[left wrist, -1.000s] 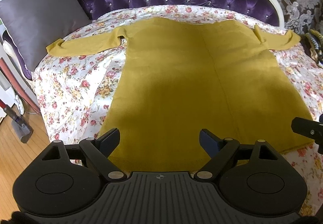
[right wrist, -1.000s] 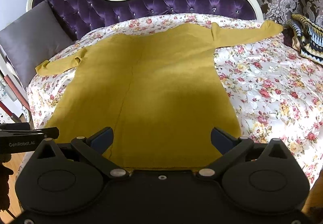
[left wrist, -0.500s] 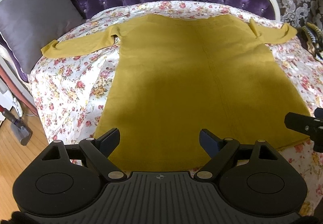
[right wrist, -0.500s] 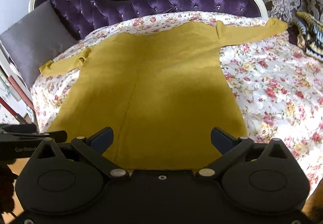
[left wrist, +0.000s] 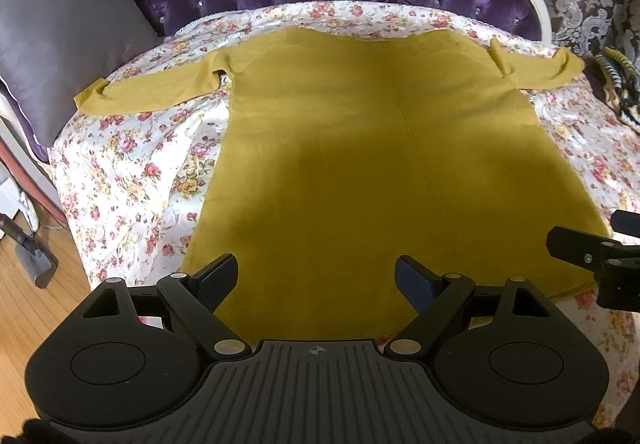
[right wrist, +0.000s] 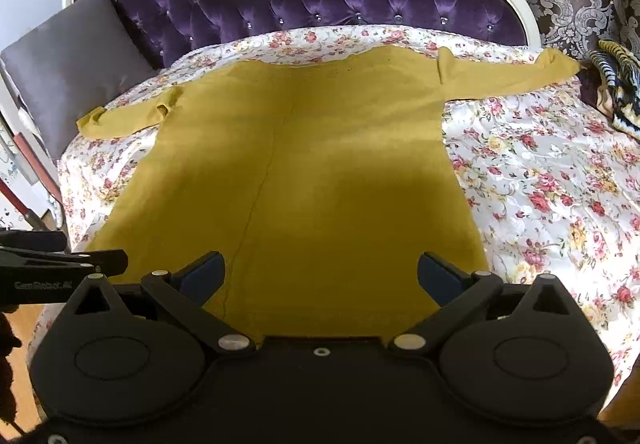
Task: Fold small clothes
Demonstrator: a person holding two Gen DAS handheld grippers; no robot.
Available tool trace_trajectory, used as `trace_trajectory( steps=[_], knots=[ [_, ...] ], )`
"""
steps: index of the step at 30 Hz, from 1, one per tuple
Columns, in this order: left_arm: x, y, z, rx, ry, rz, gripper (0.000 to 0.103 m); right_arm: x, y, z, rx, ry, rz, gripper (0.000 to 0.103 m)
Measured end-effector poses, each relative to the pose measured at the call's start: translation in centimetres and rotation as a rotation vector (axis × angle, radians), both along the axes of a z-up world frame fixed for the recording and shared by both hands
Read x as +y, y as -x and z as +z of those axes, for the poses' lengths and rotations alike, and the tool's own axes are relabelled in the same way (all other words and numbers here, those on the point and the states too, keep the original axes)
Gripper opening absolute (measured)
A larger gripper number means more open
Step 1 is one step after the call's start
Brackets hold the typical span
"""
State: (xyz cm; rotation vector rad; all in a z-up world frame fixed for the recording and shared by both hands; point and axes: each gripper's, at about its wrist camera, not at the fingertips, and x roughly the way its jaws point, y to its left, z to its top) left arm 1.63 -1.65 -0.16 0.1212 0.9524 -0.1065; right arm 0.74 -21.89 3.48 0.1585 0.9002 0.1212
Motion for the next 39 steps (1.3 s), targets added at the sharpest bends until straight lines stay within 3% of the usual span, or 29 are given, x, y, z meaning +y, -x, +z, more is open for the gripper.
trace_trajectory(
  steps=[10, 19, 23, 30, 36, 39],
  knots=[
    [0.6, -1.8, -0.9, 0.116, 0.031, 0.000, 0.085, 0.4, -1.4, -0.5, 0.035, -0.002, 0.013, 0.102],
    [3.6, -5.5, -1.0, 0.091, 0.065, 0.087, 0.072, 0.9, -4.3, -0.9, 0.052, -0.035, 0.044, 0.102],
    [6.6, -8.9, -1.4, 0.085, 0.099, 0.133, 0.063, 1.1, -6.2, -0.9, 0.061, -0.047, 0.051, 0.102],
    [13.2, -15.8, -2.0, -0.038, 0.009, 0.274, 0.052, 1.9, -10.3, -1.1, 0.060, -0.063, 0.086, 0.102],
    [20.6, -22.8, -2.8, -0.115, -0.036, 0.436, 0.051, 3.1, -14.0, -0.9, 0.027, -0.086, 0.115, 0.098],
    [24.5, -25.6, -3.9, -0.090, 0.009, 0.492, 0.049, 3.2, -15.6, -0.9, 0.019, -0.167, 0.128, 0.098]
  ],
)
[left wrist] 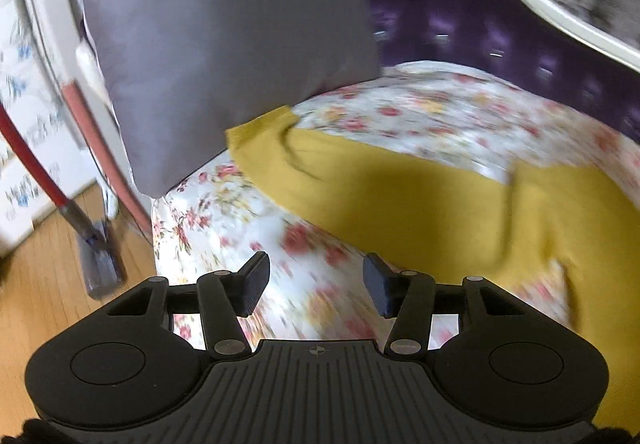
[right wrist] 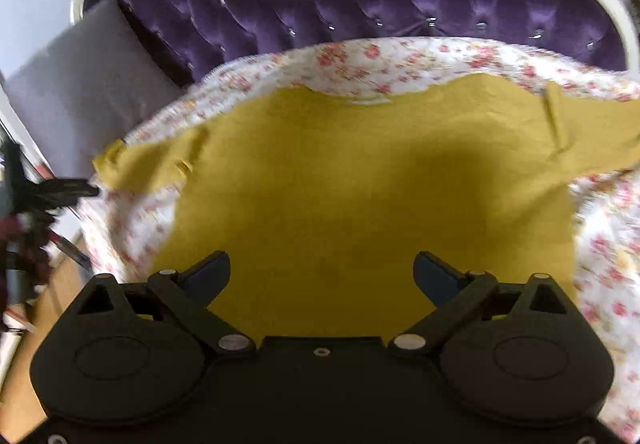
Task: Fold small clothes
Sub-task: 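Grasp the cuff of the sleeve nearest the left tool with the left tool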
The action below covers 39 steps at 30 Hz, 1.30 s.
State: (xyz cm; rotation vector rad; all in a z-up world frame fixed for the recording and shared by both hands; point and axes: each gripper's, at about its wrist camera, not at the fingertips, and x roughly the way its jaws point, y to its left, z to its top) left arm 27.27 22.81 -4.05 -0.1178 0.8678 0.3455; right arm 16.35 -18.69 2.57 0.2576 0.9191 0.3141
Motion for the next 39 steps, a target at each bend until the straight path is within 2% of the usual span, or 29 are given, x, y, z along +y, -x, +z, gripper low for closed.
trace_trajectory(
  steps=[2, 4, 8, 12, 18, 20, 21, 22, 24, 27, 32, 39],
  knots=[
    [2.4, -1.5, -0.7, -0.009, 0.050, 0.018, 0.045, 0.1, -1.0, -0.1, 0.010, -0.038, -0.008, 0.098],
    [4.2, -2.6, -1.3, -0.016, 0.059, 0.053, 0.044, 0.3, -1.6, 0.0, 0.008, -0.039, -0.007, 0.097],
    [6.4, -4.5, -2.3, -0.011, 0.033, 0.094, 0.044, 1.1, -2.5, 0.0, -0.027, 0.010, 0.007, 0.096],
    [8.2, -6.1, -2.8, -0.026, -0.001, 0.109, 0.044, 1.6, -3.1, -0.3, -0.020, -0.007, 0.022, 0.096],
    [9.7, -8.3, -3.4, -0.036, -0.016, 0.118, 0.045, 2.5, -3.7, -1.0, -0.010, -0.013, 0.043, 0.096],
    [10.2, -8.8, -3.5, -0.041, 0.001, 0.115, 0.043, 2.6, -3.9, -1.2, -0.007, -0.018, 0.045, 0.096],
    [10.3, -9.1, -3.6, -0.049, 0.014, 0.108, 0.034, 2.6, -3.9, -1.3, -0.006, -0.020, 0.046, 0.096],
    [10.4, -9.2, -3.5, -0.066, 0.029, 0.091, 0.006, 2.6, -3.9, -1.3, -0.007, -0.022, 0.047, 0.096],
    [10.3, -9.3, -3.2, -0.067, 0.049, 0.085, 0.004, 2.6, -3.9, -1.4, -0.007, -0.024, 0.045, 0.094],
    [9.1, -9.0, -1.3, -0.073, 0.022, 0.073, 0.004, 2.2, -3.8, -1.4, -0.009, -0.038, 0.050, 0.090],
    [5.1, -7.1, 4.5, -0.117, -0.009, -0.002, 0.004, 1.2, -2.7, -1.4, -0.024, -0.042, 0.054, 0.090],
    [-5.2, -4.7, 13.9, -0.251, 0.009, -0.206, 0.004, -1.3, -0.9, -1.4, -0.040, -0.054, 0.012, 0.090]
  ],
)
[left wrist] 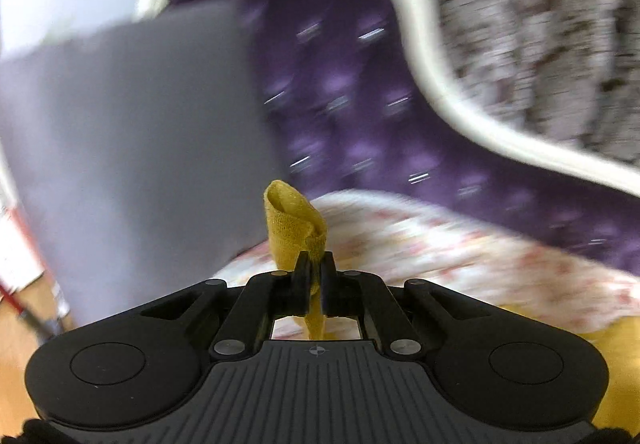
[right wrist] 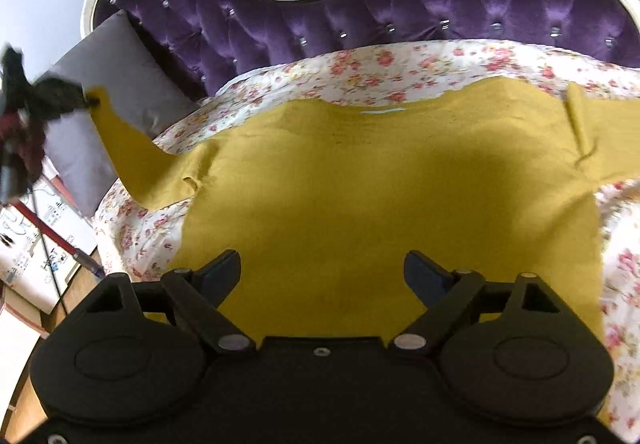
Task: Fold small clothes
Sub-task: 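Grasp the cuff of the sleeve nearest the left tool with the left tool, then fold the held sleeve across the sweater body and open the left tool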
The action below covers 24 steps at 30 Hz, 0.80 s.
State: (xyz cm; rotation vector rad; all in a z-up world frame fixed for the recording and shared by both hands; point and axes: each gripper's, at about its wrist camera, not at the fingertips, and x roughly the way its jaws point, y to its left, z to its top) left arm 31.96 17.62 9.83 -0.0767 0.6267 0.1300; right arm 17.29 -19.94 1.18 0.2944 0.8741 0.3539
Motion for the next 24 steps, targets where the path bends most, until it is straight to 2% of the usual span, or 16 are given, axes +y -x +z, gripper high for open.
trace_trajectory(
  steps=[4, 9, 13, 18, 22, 24],
  knots=[
    [-7.6, 1.0, 3.6, -0.070, 0.025, -0.163, 0.004, -2.0, 1.0, -0.4, 0.009, -0.011, -0.039, 0.090],
    [-17.2, 0.4, 4.5, -0.106, 0.086, -0.332, 0.004, -4.0, 2.3, -1.0, 0.022, -0.014, -0.083, 0.090],
    [-24.2, 0.7, 2.6, -0.096, 0.106, -0.423, 0.004, -5.5, 2.9, -1.2, 0.026, -0.015, -0.118, 0.090],
    [-31.5, 1.7, -2.3, -0.053, 0.038, -0.501, 0.007, -7.3, 3.3, -1.6, 0.035, -0.007, -0.159, 0.090],
    [-33.8, 2.9, -5.2, -0.041, -0.048, -0.540, 0.008, -8.2, 3.3, -2.0, 0.048, 0.003, -0.184, 0.090],
    [-33.2, 3.1, -5.2, -0.025, -0.041, -0.546, 0.009, -8.3, 3.2, -2.2, 0.053, 0.012, -0.188, 0.090]
  ],
)
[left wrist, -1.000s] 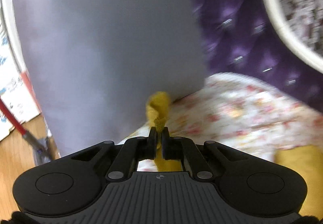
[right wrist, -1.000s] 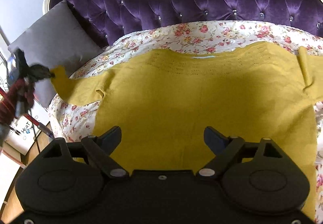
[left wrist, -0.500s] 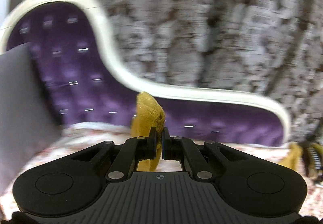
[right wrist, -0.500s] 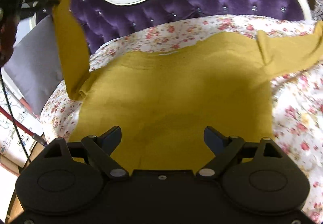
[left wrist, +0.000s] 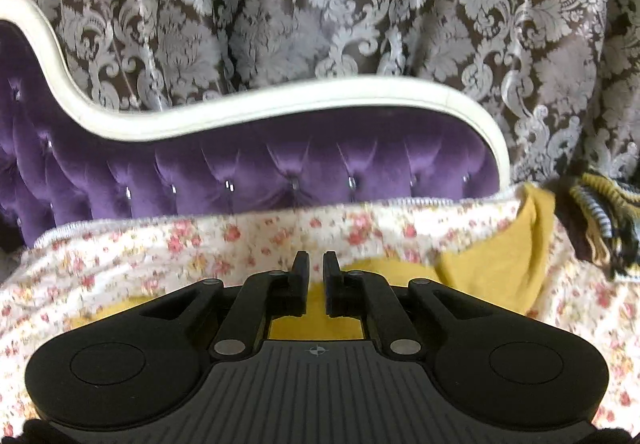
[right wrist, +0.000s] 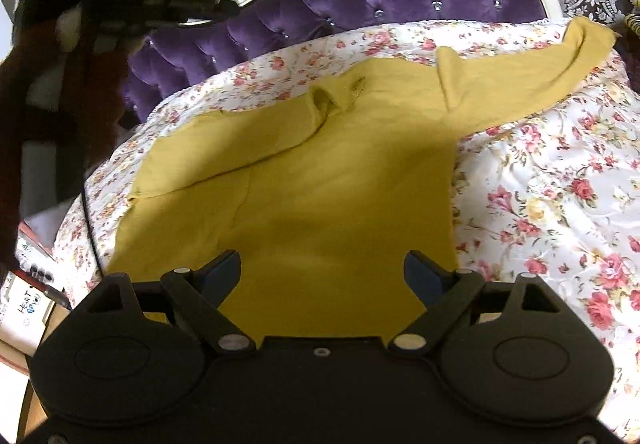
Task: Fold small clothes
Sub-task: 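Fold the held sleeve across the sweater body and open the left tool, then reach the right tool to the other sleeve cuff and grasp it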
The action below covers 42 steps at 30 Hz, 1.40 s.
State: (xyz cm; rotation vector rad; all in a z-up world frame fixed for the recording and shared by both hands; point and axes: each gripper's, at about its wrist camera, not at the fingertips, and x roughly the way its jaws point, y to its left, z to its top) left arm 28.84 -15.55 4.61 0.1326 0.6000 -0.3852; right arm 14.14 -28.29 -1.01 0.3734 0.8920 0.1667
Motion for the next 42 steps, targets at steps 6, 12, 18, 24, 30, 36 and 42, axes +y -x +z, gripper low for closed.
trace_trajectory(
  steps=[6, 12, 18, 24, 30, 36, 42],
  knots=[
    [6.3, -0.3, -3.2, 0.014, -0.106, 0.142, 0.012, -0.5, -1.8, 0.6, -0.041, 0.037, -0.021, 0.090],
    [14.0, -3.1, -9.8, 0.142, -0.206, 0.355, 0.012, 0.2, -6.2, 0.7, -0.117, 0.070, 0.036, 0.082],
    [18.7, -3.4, -12.8, 0.146, -0.253, 0.412, 0.017, -0.2, -11.8, -0.9, -0.124, 0.041, 0.038, 0.064],
    [19.8, -2.8, -13.1, 0.154, -0.189, 0.443, 0.018, -1.1, -16.3, -2.7, -0.079, -0.036, -0.030, 0.060],
    [19.6, -2.3, -13.5, 0.150, -0.200, 0.441, 0.017, -0.4, -18.8, -4.8, -0.002, -0.014, 0.000, 0.014],
    [20.0, -2.6, -13.4, 0.174, -0.188, 0.447, 0.017, 0.2, -17.4, -1.4, -0.095, 0.220, 0.006, 0.020],
    [19.4, -2.8, -12.8, 0.189, -0.231, 0.453, 0.017, -4.6, -15.5, -2.5, -0.040, 0.217, -0.060, 0.047]
  ],
)
